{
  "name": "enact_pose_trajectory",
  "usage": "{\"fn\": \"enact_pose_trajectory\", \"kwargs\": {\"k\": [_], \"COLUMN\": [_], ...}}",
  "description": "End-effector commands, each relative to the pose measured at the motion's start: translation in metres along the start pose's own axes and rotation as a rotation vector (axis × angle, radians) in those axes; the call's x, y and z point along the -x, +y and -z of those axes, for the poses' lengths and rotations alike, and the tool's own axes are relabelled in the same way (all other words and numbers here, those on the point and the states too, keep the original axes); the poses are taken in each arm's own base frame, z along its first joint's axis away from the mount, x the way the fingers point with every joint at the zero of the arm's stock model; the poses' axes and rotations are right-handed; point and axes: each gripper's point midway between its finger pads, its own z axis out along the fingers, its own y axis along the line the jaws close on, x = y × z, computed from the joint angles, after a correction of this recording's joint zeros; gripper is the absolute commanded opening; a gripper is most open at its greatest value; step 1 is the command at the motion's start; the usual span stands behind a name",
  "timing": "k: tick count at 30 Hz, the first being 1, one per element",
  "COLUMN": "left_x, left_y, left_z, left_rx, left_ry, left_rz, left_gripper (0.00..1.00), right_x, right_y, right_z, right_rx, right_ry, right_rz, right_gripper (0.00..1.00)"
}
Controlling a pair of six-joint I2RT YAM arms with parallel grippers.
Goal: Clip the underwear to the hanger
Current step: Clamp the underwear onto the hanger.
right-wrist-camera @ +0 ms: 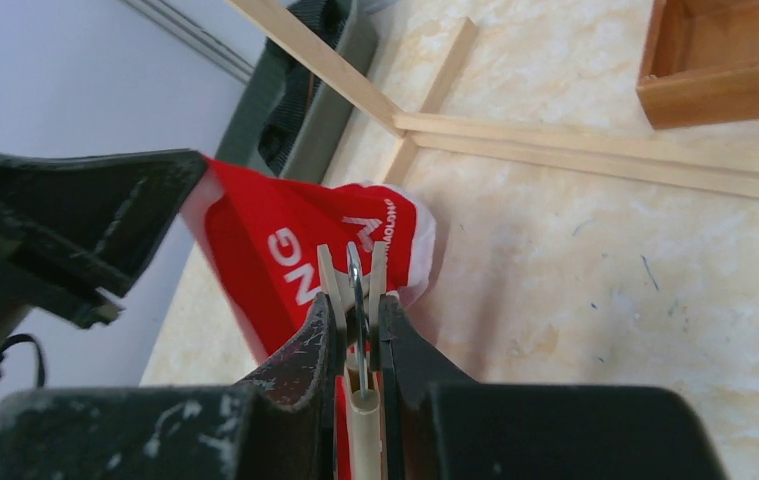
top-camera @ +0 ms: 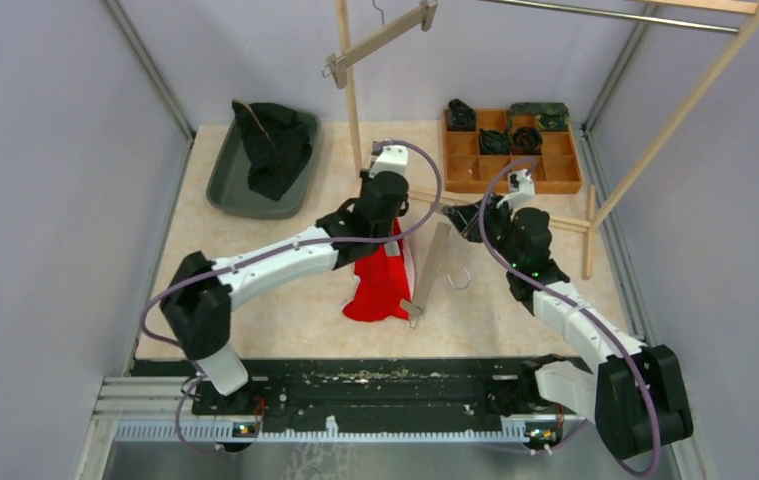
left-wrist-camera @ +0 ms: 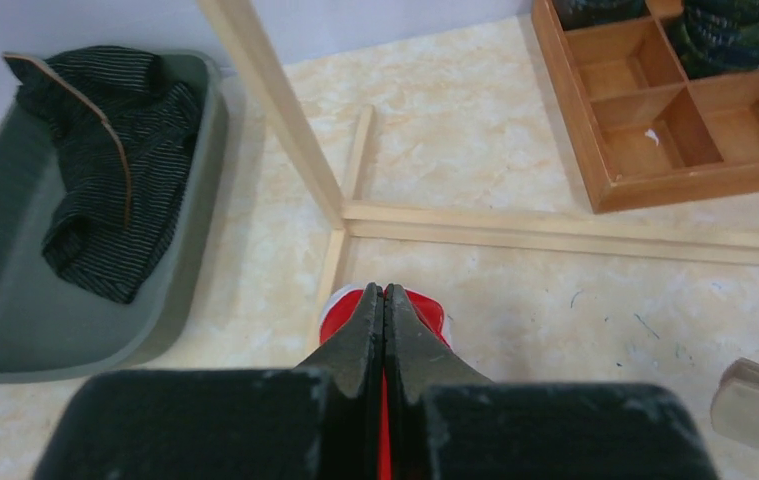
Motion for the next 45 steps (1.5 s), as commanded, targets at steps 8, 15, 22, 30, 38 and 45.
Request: {"fn": "enact_pose_trajectory", "kwargs": {"k": [8, 15, 22, 30, 38, 45], "left_x": [-0.018, -0.019, -0.043, -0.066, -0.067, -0.067], "left_y": [-0.057, -0.072, -0.091, -0.113, -0.138, -0.147], "left_z": [-0.043, -0.056, -0.066, -0.074, -0.072, -0.068], "left_rx": [-0.07, -0.109, -0.155, -0.215, -0.325, -0.38], "left_ry": [-0.002, -0.007, 0.004, 0.013, 0.001, -0.009], "left_rz": [-0.007, -0.002, 0.016, 0.069, 0.154, 0.192], "left_gripper": [0.0, 0.0, 0.0, 0.0, 0.08, 0.59], "right_x": [-0.009, -0.011, -0.008, -0.007, -0.011, -0.011], "right_y": [-0.016, -0.028, -0.056, -0.068, -0.074, -0.076], "right_z": [0.006, 0.007, 0.026, 0.037, 0.039, 0.041], "right_rx": [0.008, -0.036, -0.159, -0.216, -0.231, -0.232], "right_ry": [-0.016, -0.035, -0.114, -0.14, -0.14, -0.14], "right_rz": [0.135, 0.095, 0.019, 0.0, -0.014, -0.017], "right_gripper": [0.0, 0.0, 0.0, 0.0, 0.0, 0.0]}}
